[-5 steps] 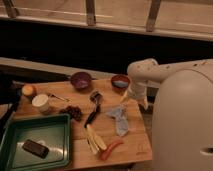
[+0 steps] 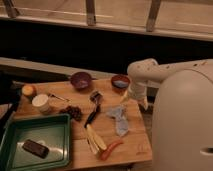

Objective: Place banana in table surface

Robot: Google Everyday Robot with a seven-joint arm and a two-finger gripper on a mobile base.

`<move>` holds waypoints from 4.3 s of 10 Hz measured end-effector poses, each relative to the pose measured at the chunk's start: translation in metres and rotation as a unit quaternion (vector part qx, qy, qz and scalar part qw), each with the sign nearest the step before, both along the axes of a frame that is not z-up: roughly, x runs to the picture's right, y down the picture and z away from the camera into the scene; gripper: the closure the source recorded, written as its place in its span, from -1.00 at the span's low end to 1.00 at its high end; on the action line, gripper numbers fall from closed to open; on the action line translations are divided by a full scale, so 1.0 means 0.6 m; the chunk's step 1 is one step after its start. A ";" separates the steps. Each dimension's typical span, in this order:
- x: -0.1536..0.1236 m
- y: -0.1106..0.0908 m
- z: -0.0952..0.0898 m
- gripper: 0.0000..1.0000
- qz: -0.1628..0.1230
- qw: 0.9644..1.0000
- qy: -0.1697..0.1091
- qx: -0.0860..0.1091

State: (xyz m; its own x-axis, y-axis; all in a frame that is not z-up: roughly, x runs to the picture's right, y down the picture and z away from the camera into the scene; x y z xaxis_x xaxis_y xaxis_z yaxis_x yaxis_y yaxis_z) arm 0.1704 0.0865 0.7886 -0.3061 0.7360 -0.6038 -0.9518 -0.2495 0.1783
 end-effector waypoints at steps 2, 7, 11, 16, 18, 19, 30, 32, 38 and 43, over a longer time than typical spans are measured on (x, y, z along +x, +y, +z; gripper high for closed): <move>0.000 0.000 0.000 -0.60 0.000 1.000 0.000 0.000; 0.000 0.000 0.000 -0.60 0.000 1.000 0.000 0.000; 0.000 0.000 0.000 -0.60 0.000 1.000 0.000 0.000; -0.001 0.000 0.000 -0.60 0.000 1.000 0.000 0.000; -0.001 0.000 0.000 -0.60 -0.001 1.000 -0.001 0.000; -0.001 0.000 -0.001 -0.60 -0.010 1.000 -0.003 0.000; -0.304 0.156 -0.144 -0.60 -0.227 0.942 -0.245 -0.035; -0.349 0.183 -0.168 -0.60 -0.256 0.925 -0.278 -0.049; -0.409 0.196 -0.139 -0.60 -0.281 0.908 -0.302 -0.072; -0.386 0.177 -0.073 -0.60 -0.237 0.928 -0.278 -0.076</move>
